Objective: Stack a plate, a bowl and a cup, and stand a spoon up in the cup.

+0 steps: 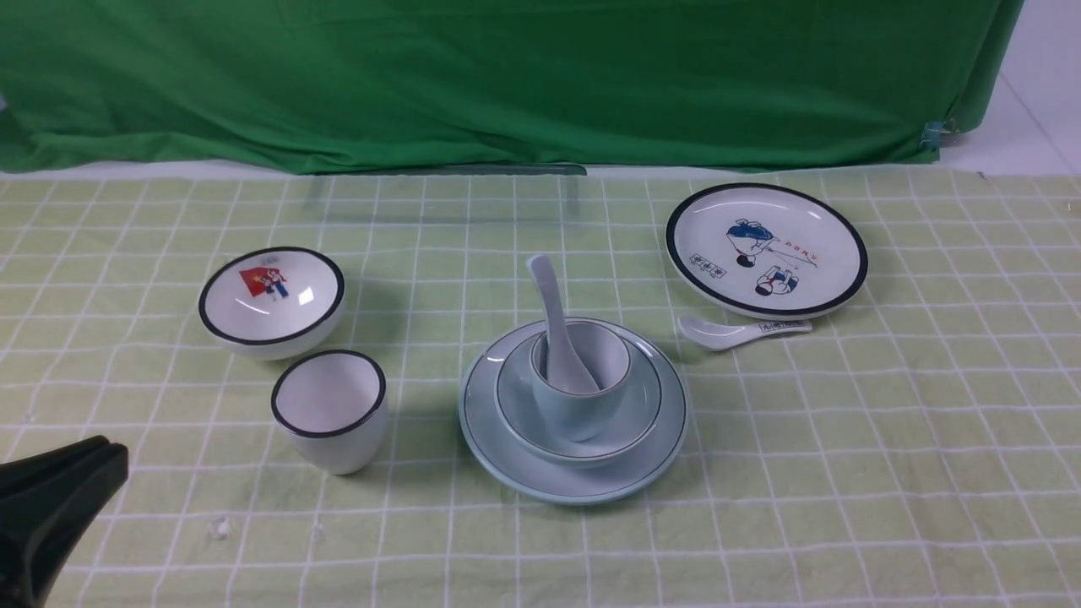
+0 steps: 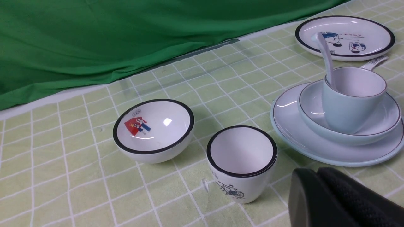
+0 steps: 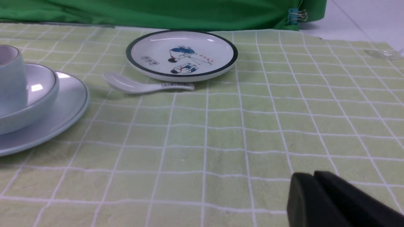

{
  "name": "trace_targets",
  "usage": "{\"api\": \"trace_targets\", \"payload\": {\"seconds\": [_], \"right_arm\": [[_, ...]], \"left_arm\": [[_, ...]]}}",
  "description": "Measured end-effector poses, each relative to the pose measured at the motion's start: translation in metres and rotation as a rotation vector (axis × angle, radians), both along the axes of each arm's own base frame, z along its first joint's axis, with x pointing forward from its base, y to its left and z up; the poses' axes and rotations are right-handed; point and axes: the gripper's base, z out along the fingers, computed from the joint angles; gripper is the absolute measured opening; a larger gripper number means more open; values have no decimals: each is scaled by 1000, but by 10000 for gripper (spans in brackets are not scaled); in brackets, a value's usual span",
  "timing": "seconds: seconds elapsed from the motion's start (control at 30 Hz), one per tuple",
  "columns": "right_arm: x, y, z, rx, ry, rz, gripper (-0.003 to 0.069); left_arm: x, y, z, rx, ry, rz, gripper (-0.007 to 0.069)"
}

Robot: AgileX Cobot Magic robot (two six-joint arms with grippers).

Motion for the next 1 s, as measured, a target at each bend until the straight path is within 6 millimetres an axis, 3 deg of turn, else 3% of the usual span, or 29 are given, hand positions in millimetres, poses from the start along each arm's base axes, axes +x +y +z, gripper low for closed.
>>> {"api": "trace_targets", "payload": {"seconds": [0.47,0.7,0.87,1.0], "right_arm": [[0,0,0,0,0,0,99],[0,0,0,0,0,0,118],[0,0,0,0,0,0,125],[0,0,0,0,0,0,134]], "left_arm": [[-5,4,0,-20,2,33,-29],[-17,17,2,-136,-65,187,-29],[-24,22,-22,-199,-202,289,-29],[-22,22,-59,-213,-224,295,-29]]}}
